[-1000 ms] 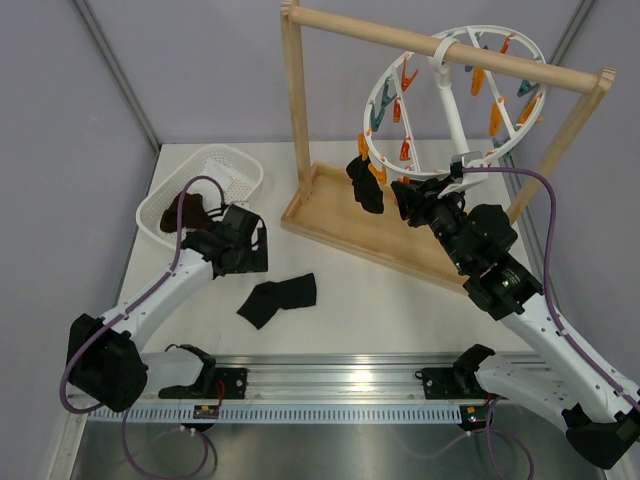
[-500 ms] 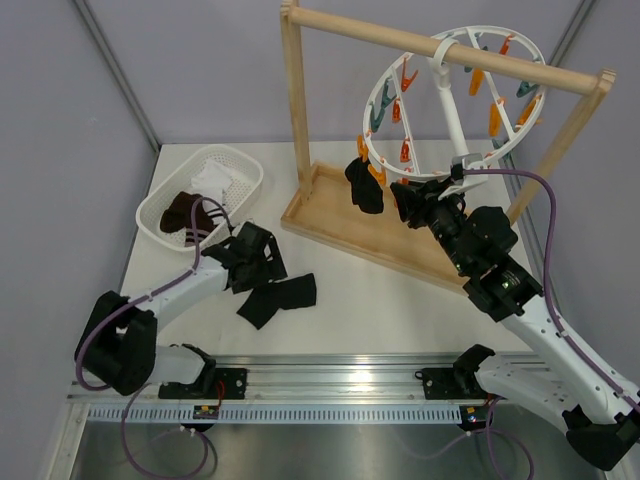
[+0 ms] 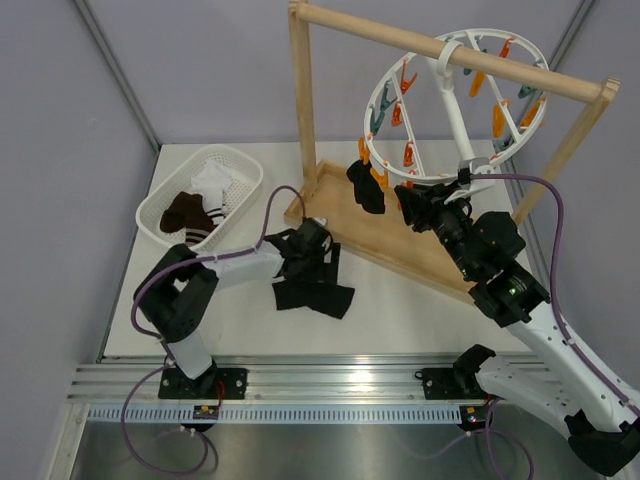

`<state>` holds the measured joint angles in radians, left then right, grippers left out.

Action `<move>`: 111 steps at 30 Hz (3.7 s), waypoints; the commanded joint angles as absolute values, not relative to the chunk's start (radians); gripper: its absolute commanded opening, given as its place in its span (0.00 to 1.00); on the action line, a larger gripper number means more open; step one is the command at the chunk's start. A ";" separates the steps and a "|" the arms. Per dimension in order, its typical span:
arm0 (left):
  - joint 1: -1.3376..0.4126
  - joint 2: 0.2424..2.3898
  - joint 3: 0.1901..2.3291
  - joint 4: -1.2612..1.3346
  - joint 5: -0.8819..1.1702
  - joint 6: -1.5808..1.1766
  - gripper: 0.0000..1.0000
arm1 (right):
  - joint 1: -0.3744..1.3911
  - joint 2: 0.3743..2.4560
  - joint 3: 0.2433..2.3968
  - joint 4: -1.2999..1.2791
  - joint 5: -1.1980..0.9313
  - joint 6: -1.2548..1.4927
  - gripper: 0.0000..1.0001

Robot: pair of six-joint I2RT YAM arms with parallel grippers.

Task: Clip the socks to the hanger
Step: Move the sock to the center of the board.

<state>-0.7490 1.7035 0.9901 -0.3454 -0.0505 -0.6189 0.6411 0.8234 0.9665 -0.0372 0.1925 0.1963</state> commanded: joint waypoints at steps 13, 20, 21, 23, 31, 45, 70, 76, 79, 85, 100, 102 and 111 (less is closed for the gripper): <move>-0.939 1.390 0.999 -0.685 -0.347 -0.753 0.99 | 0.655 0.894 0.960 -0.190 0.097 0.209 0.00; -0.925 1.365 0.792 -0.462 -0.060 -0.914 0.95 | 0.655 0.926 0.982 -0.178 0.091 0.206 0.00; -0.923 1.374 0.788 -0.448 -0.046 -0.917 0.95 | 0.655 0.931 0.983 -0.179 0.089 0.207 0.00; -0.919 1.416 0.796 -0.436 -0.017 -0.911 0.95 | 0.655 0.939 0.989 -0.175 0.086 0.206 0.00; -0.851 1.485 0.798 -0.423 -0.012 -0.847 0.94 | 0.655 0.966 1.015 -0.175 0.080 0.209 0.00; -0.724 1.477 0.986 -0.568 -0.120 -0.715 0.94 | 0.655 0.966 1.014 -0.184 0.081 0.209 0.00; -0.684 1.582 0.908 -0.518 -0.035 -0.678 0.94 | 0.655 0.936 0.994 -0.195 0.110 0.206 0.00; -0.606 1.605 1.083 -0.609 -0.150 -0.577 0.95 | 0.655 0.939 0.992 -0.190 0.110 0.206 0.00; -0.626 1.579 1.100 -0.608 -0.071 -0.598 0.95 | 0.657 0.937 0.994 -0.192 0.107 0.207 0.00; -0.793 1.525 0.950 -0.470 0.138 -0.774 0.95 | 0.653 0.920 0.985 -0.189 0.120 0.202 0.00; -0.802 1.693 0.972 -0.477 0.066 -0.687 0.95 | 0.655 0.917 0.980 -0.193 0.123 0.207 0.00; -0.779 1.697 1.002 -0.488 0.029 -0.669 0.95 | 0.655 0.917 0.983 -0.199 0.126 0.203 0.00; -0.620 1.671 1.166 -0.555 -0.025 -0.561 0.95 | 0.655 0.914 0.985 -0.206 0.127 0.198 0.00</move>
<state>-0.6231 1.6909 1.0737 -0.5373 0.0257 -0.6209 0.6411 0.9028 1.0130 -0.0582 0.1905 0.2024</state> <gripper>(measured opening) 0.947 0.346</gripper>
